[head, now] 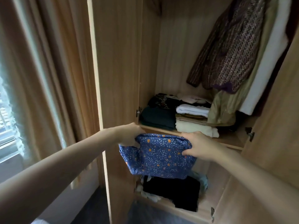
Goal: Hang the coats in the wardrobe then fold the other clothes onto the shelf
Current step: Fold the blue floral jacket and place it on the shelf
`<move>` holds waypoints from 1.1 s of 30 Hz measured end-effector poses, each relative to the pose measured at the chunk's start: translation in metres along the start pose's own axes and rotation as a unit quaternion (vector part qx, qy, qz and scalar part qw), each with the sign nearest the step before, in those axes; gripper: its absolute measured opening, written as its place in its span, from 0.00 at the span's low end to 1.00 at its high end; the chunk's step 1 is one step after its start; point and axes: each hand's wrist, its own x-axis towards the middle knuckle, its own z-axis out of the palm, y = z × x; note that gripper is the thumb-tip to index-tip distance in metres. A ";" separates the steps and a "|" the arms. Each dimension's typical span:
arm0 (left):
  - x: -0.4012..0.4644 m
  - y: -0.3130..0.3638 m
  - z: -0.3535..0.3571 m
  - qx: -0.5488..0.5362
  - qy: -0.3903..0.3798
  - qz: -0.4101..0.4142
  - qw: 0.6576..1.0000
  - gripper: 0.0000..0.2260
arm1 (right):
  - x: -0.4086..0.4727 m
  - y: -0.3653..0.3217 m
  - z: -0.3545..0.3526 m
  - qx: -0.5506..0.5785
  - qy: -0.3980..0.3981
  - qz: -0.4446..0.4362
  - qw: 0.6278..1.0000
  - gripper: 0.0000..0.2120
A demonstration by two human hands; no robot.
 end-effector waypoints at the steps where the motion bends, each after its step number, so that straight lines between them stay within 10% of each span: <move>1: 0.016 -0.003 -0.004 0.001 -0.002 0.003 1.000 0.12 | 0.012 0.011 -0.002 -0.013 -0.005 0.004 1.000 0.16; 22: 0.333 -0.168 -0.025 -0.040 0.019 0.005 0.999 0.14 | 0.291 0.195 -0.022 0.036 -0.052 -0.063 0.996 0.18; 27: 0.385 -0.209 -0.061 -0.007 0.095 0.062 0.993 0.05 | 0.374 0.220 -0.037 0.094 -0.029 -0.023 0.995 0.14; 33: 0.460 -0.254 -0.056 0.013 0.294 0.027 0.955 0.22 | 0.448 0.249 -0.021 0.057 0.146 -0.012 0.988 0.09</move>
